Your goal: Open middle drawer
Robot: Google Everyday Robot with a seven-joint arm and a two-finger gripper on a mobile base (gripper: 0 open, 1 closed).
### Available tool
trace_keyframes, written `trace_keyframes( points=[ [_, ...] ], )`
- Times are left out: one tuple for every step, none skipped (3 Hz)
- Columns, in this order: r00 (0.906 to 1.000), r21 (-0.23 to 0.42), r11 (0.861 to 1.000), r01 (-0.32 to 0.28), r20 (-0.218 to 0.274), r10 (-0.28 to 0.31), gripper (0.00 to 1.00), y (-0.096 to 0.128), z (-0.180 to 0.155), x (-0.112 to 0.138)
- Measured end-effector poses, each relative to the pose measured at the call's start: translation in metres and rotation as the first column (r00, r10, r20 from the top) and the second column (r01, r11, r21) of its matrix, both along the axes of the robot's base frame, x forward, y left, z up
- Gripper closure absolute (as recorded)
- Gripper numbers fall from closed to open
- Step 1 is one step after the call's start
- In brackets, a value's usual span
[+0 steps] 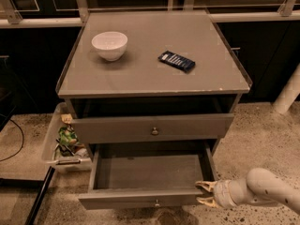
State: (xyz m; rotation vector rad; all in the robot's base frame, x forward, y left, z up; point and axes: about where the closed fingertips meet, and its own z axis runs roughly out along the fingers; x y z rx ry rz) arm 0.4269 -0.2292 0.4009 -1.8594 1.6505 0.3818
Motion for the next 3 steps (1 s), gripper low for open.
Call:
trace_keyframes(
  points=[
    [1.0000,0.000,1.000,0.000,0.000,0.000,0.59,0.0000,0.0000,0.0000],
    [1.0000,0.000,1.000,0.000,0.000,0.000,0.36,0.0000,0.0000,0.0000],
    [1.0000,0.000,1.000,0.000,0.000,0.000,0.12,0.0001,0.0000,0.0000]
  ],
)
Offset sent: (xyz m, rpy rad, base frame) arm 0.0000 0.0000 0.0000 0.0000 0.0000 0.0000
